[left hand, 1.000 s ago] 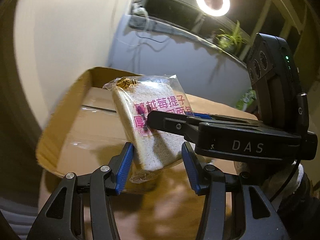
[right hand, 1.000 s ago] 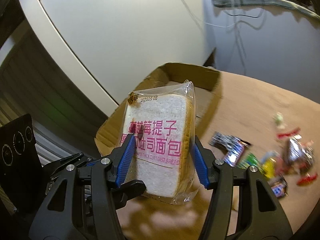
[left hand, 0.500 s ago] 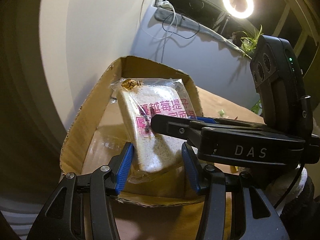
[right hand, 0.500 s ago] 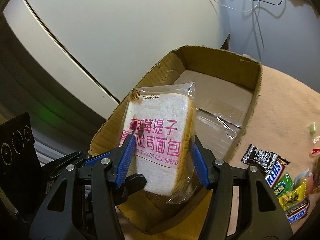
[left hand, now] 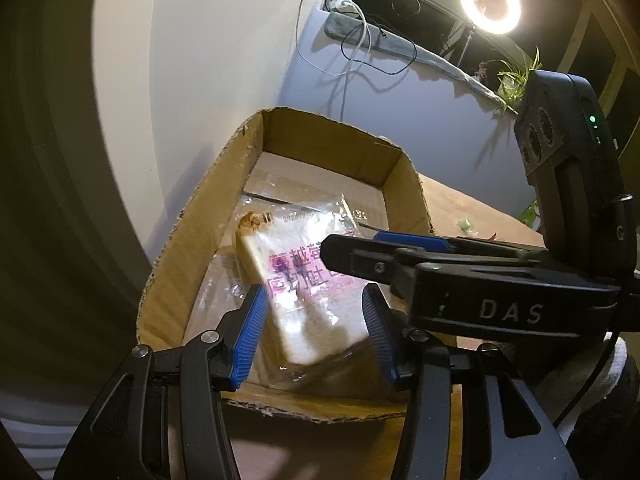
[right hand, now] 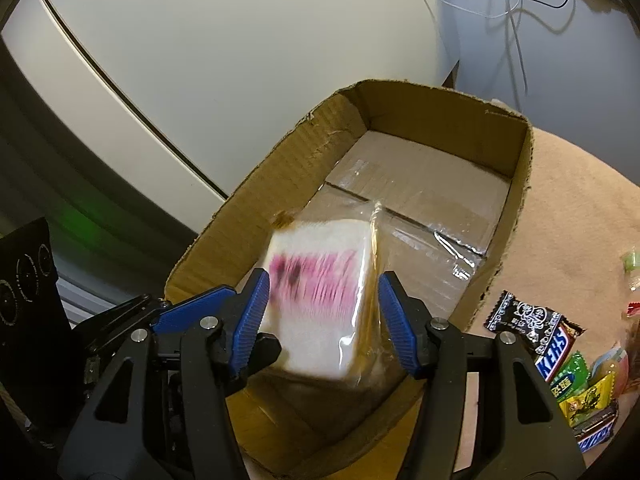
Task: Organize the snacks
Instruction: 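Carry the toast loaf with the right gripper into the cardboard box and release, then grasp the cookie bag with the right gripper while the left grasps the round chocolate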
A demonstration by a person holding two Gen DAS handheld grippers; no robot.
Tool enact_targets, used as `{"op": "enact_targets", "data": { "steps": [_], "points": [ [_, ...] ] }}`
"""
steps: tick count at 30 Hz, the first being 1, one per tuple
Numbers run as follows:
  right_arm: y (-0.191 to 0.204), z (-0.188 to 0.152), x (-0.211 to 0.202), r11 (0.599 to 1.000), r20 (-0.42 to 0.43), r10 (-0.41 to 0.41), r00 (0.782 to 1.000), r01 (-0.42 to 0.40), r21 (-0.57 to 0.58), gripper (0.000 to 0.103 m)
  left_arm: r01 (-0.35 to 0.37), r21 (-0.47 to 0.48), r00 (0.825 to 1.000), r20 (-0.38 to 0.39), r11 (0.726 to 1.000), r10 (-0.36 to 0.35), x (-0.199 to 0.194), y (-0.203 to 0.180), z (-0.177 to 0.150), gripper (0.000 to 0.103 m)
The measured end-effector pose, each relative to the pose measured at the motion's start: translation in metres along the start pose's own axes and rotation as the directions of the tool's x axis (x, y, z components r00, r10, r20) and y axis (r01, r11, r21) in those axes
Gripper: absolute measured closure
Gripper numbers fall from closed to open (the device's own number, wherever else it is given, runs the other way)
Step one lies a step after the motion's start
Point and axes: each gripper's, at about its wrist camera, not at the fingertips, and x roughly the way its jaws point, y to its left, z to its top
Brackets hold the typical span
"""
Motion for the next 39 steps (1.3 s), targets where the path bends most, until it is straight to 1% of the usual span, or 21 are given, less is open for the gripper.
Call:
{"op": "enact_targets", "data": {
  "steps": [3, 11, 15, 19, 23, 25, 29, 32, 35, 39],
  "points": [
    [0.000, 0.001, -0.005, 1.000, 0.014, -0.008, 1.000, 0.008, -0.006, 0.035, -0.009, 0.003, 1.000, 0.006, 1.000, 0.009, -0.002, 0.000, 0.000, 0.056],
    [-0.006, -0.007, -0.029, 1.000, 0.047, -0.025, 0.999, 0.026, -0.011, 0.035, -0.032, 0.020, 0.999, 0.029, 0.999, 0.031, -0.014, -0.008, -0.003, 0.056],
    [-0.011, -0.017, -0.052, 0.998, 0.072, -0.056, 0.996, 0.058, -0.029, 0.035, -0.053, 0.077, 0.998, 0.049, 0.996, 0.049, -0.022, -0.023, -0.006, 0.054],
    [-0.023, -0.031, -0.078, 0.992, 0.102, -0.113, 0.988, 0.118, -0.047, 0.035, -0.057, 0.138, 0.997, 0.065, 0.989, 0.048, -0.027, -0.044, -0.009, 0.053],
    [-0.045, -0.048, -0.107, 0.982, 0.129, -0.177, 0.976, 0.183, -0.038, 0.035, -0.036, 0.183, 0.997, 0.070, 0.982, 0.023, -0.027, -0.068, -0.012, 0.053],
    [-0.060, -0.057, -0.124, 0.973, 0.141, -0.224, 0.964, 0.229, -0.024, 0.035, -0.014, 0.201, 0.998, 0.063, 0.980, 0.002, -0.024, -0.080, -0.013, 0.053],
    [-0.089, -0.073, -0.146, 0.956, 0.149, -0.291, 0.945, 0.292, 0.013, 0.035, 0.023, 0.237, 0.999, 0.041, 0.971, -0.034, -0.015, -0.106, -0.017, 0.053],
    [-0.115, -0.085, -0.166, 0.938, 0.144, -0.346, 0.927, 0.344, 0.037, 0.035, 0.053, 0.262, 0.998, 0.018, 0.964, -0.060, -0.006, -0.124, -0.022, 0.053],
    [-0.138, -0.097, -0.178, 0.924, 0.133, -0.382, 0.914, 0.376, 0.069, 0.035, 0.082, 0.281, 0.997, -0.012, 0.956, -0.082, 0.007, -0.142, -0.028, 0.053],
    [-0.164, -0.109, -0.188, 0.903, 0.122, -0.427, 0.896, 0.419, 0.093, 0.035, 0.122, 0.273, 0.992, -0.059, 0.954, -0.110, 0.027, -0.159, -0.034, 0.053]
  ]
}}
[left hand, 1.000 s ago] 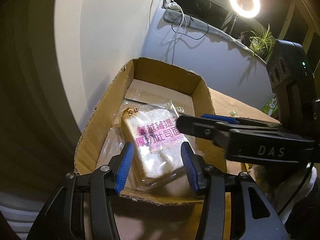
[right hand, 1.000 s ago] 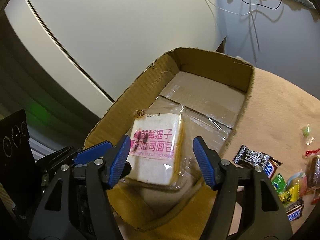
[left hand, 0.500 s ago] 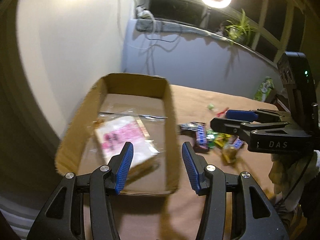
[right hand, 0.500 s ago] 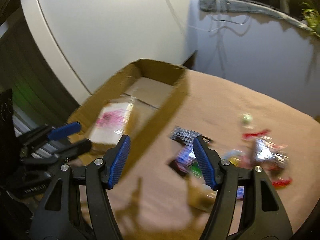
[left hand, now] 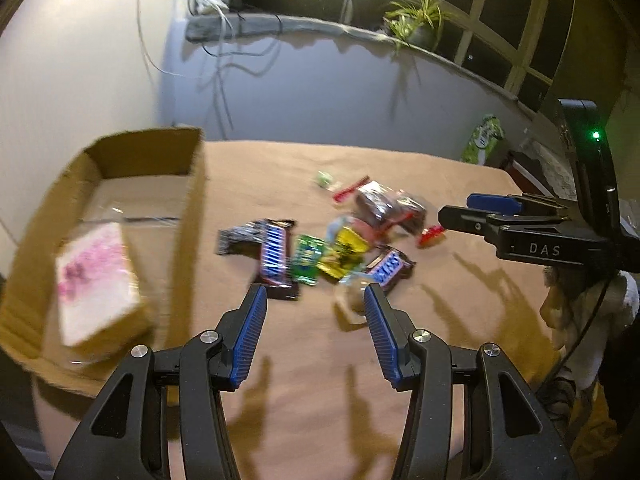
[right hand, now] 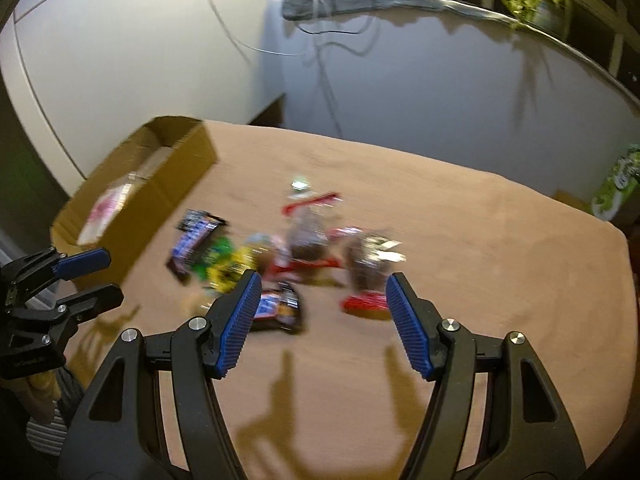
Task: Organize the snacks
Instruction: 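Grasp the cookie bag with the right gripper while the left grasps the round chocolate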
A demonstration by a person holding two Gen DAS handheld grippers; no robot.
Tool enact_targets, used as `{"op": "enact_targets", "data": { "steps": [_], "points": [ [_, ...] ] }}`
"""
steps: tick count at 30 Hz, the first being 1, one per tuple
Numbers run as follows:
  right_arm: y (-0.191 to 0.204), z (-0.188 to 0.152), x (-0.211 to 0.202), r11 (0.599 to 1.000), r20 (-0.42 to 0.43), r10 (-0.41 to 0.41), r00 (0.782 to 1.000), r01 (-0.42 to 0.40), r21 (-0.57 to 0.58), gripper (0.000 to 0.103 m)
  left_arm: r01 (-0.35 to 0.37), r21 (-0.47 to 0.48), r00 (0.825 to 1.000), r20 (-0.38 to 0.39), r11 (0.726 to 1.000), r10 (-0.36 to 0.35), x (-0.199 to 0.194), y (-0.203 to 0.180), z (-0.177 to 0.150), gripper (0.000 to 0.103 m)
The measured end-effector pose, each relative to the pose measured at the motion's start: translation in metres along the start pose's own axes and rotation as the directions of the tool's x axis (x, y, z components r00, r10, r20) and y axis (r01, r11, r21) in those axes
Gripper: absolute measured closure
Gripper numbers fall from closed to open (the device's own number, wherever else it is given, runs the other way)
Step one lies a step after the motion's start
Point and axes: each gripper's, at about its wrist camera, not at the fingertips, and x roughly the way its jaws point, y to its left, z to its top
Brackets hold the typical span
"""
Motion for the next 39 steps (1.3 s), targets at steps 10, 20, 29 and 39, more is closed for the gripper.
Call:
{"op": "enact_targets", "data": {
  "steps": [10, 20, 29, 39],
  "points": [
    [-0.034, -0.009, 0.018, 0.999, -0.028, -0.047, 0.999, 0.047, 0.010, 0.035, 0.030, -0.004, 0.997, -0.068, 1.000, -0.031, 0.031, -0.023, -0.005, 0.053],
    [-0.036, 0.002, 0.051, 1.000, -0.076, -0.001, 0.997, 0.001, 0.006, 0.035, 0.027, -0.001, 0.995, -0.099, 1.000, -0.027, 0.047, -0.026, -0.004, 0.062],
    [-0.032, 0.006, 0.067, 1.000, -0.102, 0.009, 0.995, -0.009, -0.006, 0.047, 0.030, 0.005, 0.994, -0.110, 1.000, -0.029, 0.054, -0.025, -0.002, 0.066],
    [-0.036, 0.004, 0.071, 0.999, -0.110, 0.043, 0.993, -0.042, 0.010, 0.060, 0.042, 0.010, 0.995, -0.096, 0.999, -0.041, 0.052, -0.024, -0.002, 0.072]
  ]
}}
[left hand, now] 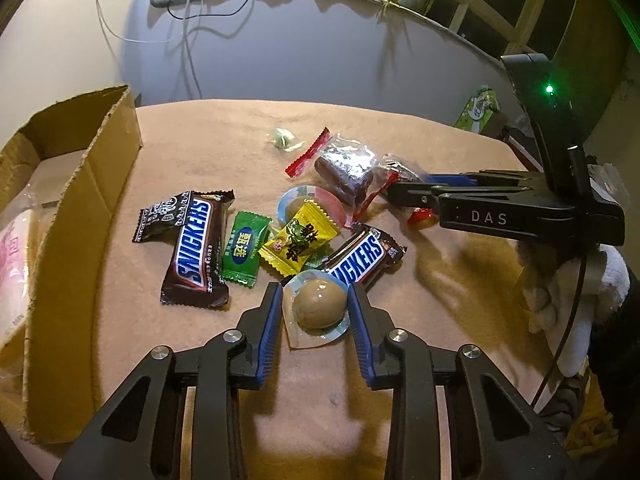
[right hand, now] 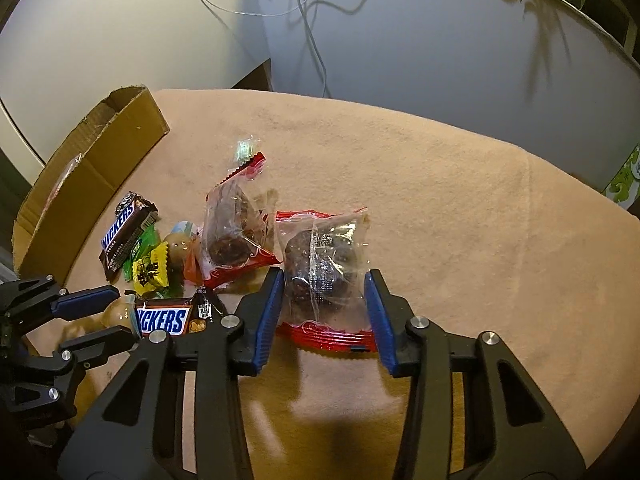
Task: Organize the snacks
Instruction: 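Grasp the cookie bag with the right gripper while the left grasps the round chocolate, then carry the cookie bag and round chocolate into the box and release both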
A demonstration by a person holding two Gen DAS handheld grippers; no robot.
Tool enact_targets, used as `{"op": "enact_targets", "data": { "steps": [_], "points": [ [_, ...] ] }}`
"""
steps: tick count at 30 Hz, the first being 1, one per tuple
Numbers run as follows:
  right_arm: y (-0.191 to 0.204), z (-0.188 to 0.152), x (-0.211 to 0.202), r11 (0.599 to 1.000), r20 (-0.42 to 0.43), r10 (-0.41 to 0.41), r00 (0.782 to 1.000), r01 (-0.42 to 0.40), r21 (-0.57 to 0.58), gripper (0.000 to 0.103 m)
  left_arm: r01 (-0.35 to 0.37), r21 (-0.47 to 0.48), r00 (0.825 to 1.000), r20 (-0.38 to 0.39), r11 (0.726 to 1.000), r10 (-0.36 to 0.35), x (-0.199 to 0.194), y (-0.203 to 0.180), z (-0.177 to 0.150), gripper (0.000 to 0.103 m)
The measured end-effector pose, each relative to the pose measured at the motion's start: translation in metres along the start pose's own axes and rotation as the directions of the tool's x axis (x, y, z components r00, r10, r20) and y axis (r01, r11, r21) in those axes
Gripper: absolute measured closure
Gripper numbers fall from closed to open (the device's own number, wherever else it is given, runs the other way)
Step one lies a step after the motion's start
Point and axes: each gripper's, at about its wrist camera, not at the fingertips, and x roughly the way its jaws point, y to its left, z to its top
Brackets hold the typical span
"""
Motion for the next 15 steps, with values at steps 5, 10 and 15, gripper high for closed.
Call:
{"op": "enact_targets", "data": {
  "steps": [5, 10, 15],
  "points": [
    [-0.001, -0.002, -0.004, 1.000, 0.010, 0.006, 1.000, -0.006, 0.004, 0.061, -0.001, 0.007, 1.000, 0.001, 1.000, 0.001, -0.001, -0.001, -0.002, 0.074],
    [-0.005, -0.004, -0.009, 1.000, 0.023, 0.009, 1.000, -0.009, 0.014, 0.062, -0.001, 0.006, 1.000, 0.006, 1.000, 0.001, -0.004, -0.002, -0.002, 0.075],
    [-0.007, -0.005, -0.016, 1.000, 0.037, 0.010, 0.999, -0.011, 0.015, 0.062, -0.002, 0.000, 1.000, 0.009, 1.000, 0.002, -0.007, 0.000, -0.004, 0.075]
  ]
}}
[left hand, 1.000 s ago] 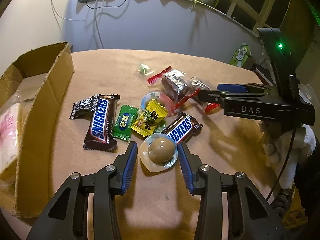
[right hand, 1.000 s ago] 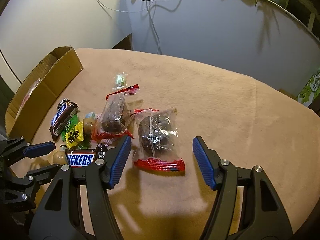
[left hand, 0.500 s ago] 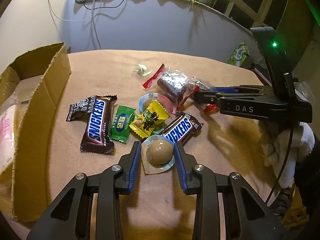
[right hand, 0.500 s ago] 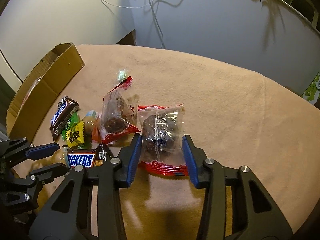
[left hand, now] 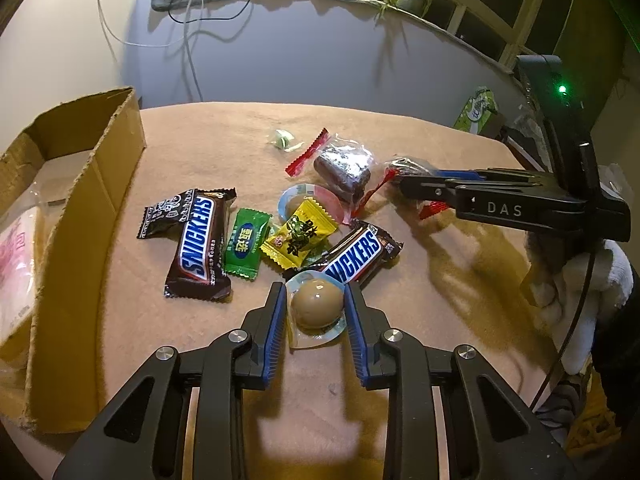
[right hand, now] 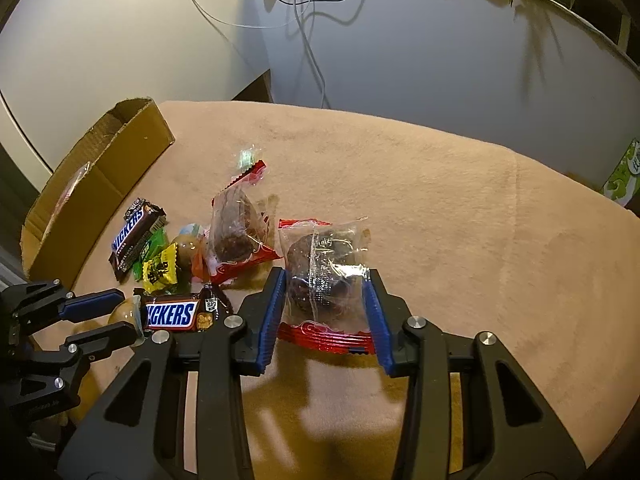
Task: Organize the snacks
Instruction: 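Carry the cookie bag and round chocolate into the box and release both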
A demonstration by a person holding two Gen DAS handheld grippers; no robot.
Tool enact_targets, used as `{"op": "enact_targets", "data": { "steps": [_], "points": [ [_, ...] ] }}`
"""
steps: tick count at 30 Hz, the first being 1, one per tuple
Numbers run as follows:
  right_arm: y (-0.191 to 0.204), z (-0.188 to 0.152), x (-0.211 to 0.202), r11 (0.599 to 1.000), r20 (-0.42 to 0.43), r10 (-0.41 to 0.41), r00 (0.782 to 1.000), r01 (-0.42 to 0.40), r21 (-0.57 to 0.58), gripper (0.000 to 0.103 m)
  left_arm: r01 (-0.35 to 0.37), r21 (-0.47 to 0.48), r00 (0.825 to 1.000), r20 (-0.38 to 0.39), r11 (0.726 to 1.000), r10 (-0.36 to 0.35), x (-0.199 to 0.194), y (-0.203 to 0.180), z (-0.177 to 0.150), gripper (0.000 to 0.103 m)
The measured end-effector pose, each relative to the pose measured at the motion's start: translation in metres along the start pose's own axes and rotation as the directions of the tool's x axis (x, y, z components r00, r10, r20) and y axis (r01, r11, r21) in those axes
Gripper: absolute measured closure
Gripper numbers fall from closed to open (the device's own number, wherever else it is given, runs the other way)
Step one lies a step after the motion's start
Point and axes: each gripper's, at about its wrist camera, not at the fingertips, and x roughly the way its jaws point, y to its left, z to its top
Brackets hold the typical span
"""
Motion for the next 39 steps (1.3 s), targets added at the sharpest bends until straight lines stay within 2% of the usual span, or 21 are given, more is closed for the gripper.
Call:
{"op": "enact_targets", "data": {
  "steps": [10, 18, 30, 39],
  "points": [
    [0.007, 0.000, -0.026, 1.000, 0.051, 0.004, 0.999, -0.004, -0.006, 0.062, -0.011, 0.002, 0.999, 0.045, 1.000, 0.011, -0.024, 0.003, 0.003, 0.075],
    [0.035, 0.012, -0.046, 0.998, 0.086, 0.033, 0.996, -0.029, -0.048, 0.062, -0.032, -0.008, 0.995, 0.099, 0.999, 0.032, -0.047, 0.017, 0.011, 0.075],
    [0.109, 0.039, -0.043, 0.985, 0.101, 0.112, 0.989, -0.097, -0.140, 0.062, -0.094, -0.072, 0.981, 0.166, 0.993, 0.105, -0.084, 0.063, 0.013, 0.075],
    [0.171, 0.055, -0.032, 0.967, 0.094, 0.169, 0.981, -0.147, -0.206, 0.062, -0.142, -0.130, 0.968, 0.188, 0.981, 0.165, -0.106, 0.104, 0.006, 0.075]
  ]
}}
